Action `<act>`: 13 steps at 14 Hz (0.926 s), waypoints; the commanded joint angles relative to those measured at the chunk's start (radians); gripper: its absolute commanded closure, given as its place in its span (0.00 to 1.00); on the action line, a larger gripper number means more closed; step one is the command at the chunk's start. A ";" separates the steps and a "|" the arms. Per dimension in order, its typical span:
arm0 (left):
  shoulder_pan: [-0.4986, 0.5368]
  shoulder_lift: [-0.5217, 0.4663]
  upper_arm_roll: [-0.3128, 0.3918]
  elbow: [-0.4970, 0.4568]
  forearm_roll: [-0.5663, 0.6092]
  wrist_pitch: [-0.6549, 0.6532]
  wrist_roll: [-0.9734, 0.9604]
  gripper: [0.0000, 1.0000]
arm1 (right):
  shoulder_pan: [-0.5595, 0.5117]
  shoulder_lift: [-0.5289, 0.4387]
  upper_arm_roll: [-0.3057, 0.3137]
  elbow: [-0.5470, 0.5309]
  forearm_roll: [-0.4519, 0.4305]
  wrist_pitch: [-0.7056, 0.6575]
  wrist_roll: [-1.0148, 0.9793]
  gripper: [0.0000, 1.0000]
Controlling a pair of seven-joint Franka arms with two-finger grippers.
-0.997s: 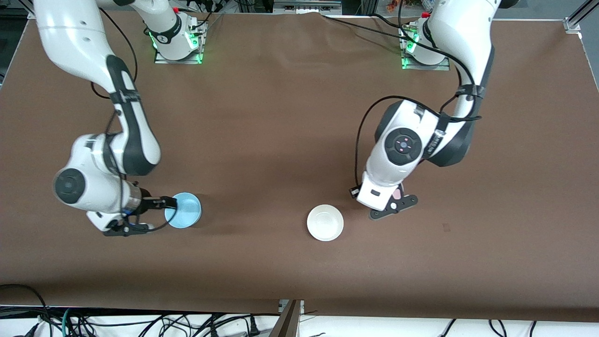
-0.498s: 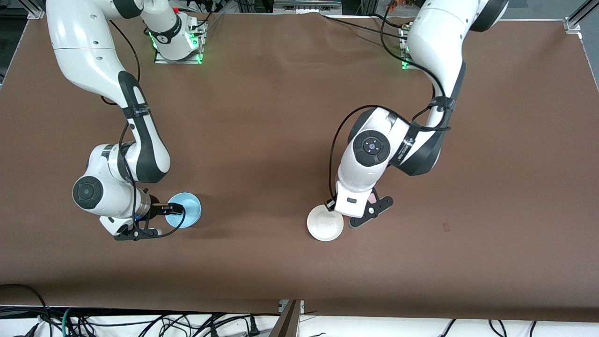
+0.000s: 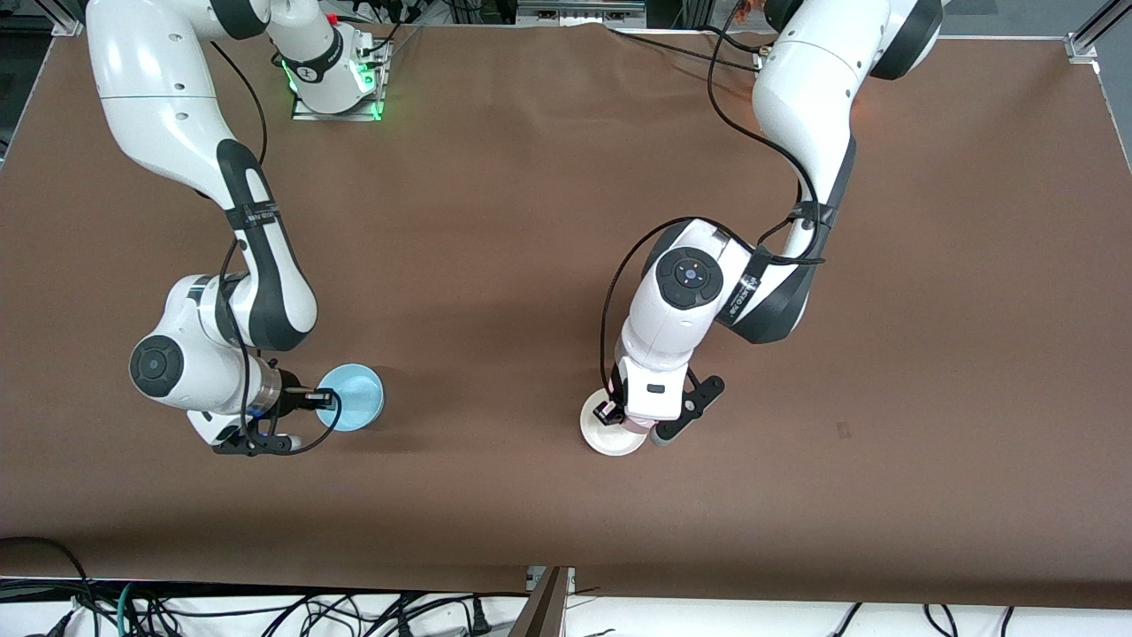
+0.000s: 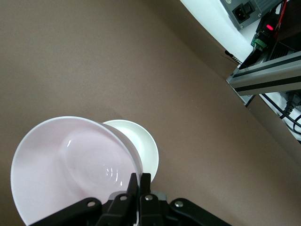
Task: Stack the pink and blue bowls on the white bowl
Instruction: 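Lower the pink bowl onto the white bowl while the right gripper grasps the blue bowl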
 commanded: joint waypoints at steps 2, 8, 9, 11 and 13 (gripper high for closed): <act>-0.029 0.049 0.021 0.049 0.001 0.027 -0.057 1.00 | -0.012 0.016 0.005 0.015 0.021 -0.005 -0.011 0.76; -0.052 0.075 0.041 0.049 0.007 0.038 -0.059 1.00 | -0.012 0.016 0.005 0.009 0.055 -0.007 -0.013 0.82; -0.060 0.081 0.050 0.049 0.007 0.055 -0.062 1.00 | -0.013 0.016 0.005 0.009 0.055 -0.007 -0.011 0.82; -0.062 0.092 0.053 0.049 0.007 0.078 -0.079 1.00 | -0.012 0.016 0.005 0.000 0.055 -0.005 -0.011 0.82; -0.062 0.101 0.055 0.049 0.007 0.092 -0.080 1.00 | -0.012 0.016 0.005 -0.002 0.055 -0.004 -0.010 0.82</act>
